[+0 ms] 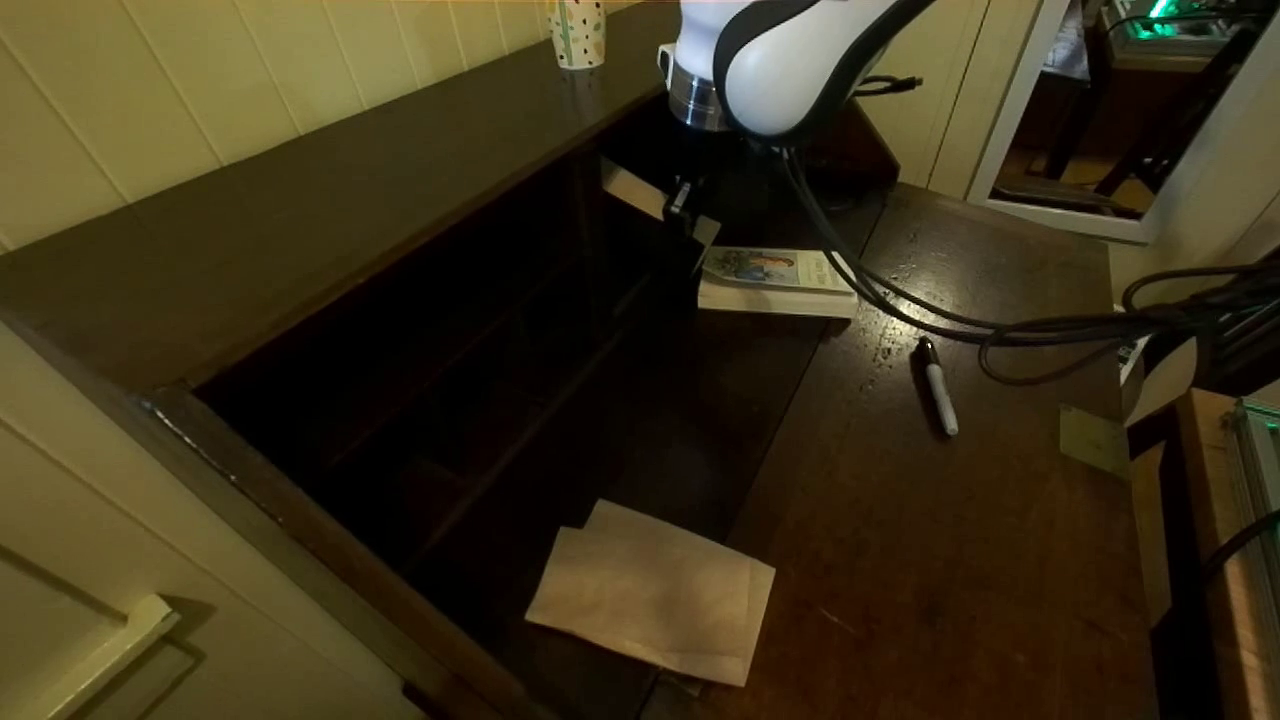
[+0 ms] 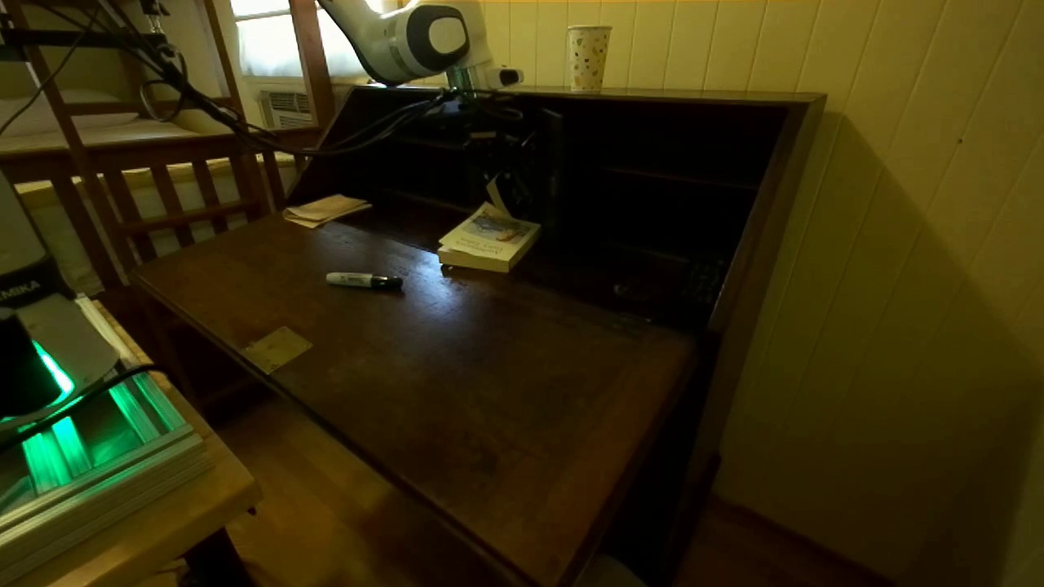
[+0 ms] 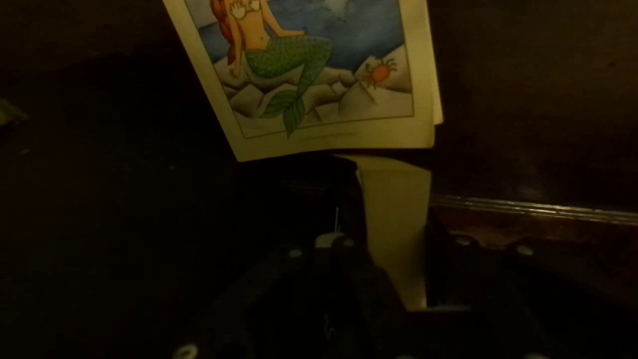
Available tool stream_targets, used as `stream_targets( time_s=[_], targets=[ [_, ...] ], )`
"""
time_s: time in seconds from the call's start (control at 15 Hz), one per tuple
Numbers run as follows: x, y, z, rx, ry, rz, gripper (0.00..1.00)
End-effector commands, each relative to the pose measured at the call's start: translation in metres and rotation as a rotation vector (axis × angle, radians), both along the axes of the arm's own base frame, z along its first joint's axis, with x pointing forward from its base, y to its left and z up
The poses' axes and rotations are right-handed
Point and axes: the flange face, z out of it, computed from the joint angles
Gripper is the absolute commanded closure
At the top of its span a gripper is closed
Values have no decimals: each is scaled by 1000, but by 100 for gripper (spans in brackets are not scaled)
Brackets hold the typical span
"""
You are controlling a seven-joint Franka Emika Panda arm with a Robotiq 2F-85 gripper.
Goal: Put the blue book on the shelf.
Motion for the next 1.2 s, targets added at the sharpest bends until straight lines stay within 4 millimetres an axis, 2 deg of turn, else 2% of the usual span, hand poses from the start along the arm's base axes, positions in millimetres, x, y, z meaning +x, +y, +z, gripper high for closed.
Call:
stream_targets(
  time_s=[0.0,0.2,0.6,1.13],
  targets=[
    [14,-7,-1,9,-22,1,93],
    [20,-7,-4,11,-27,4,93],
    [22,-7,-3,122,-35,6,93],
    [29,-3,11,166,-51,45,93]
  ],
)
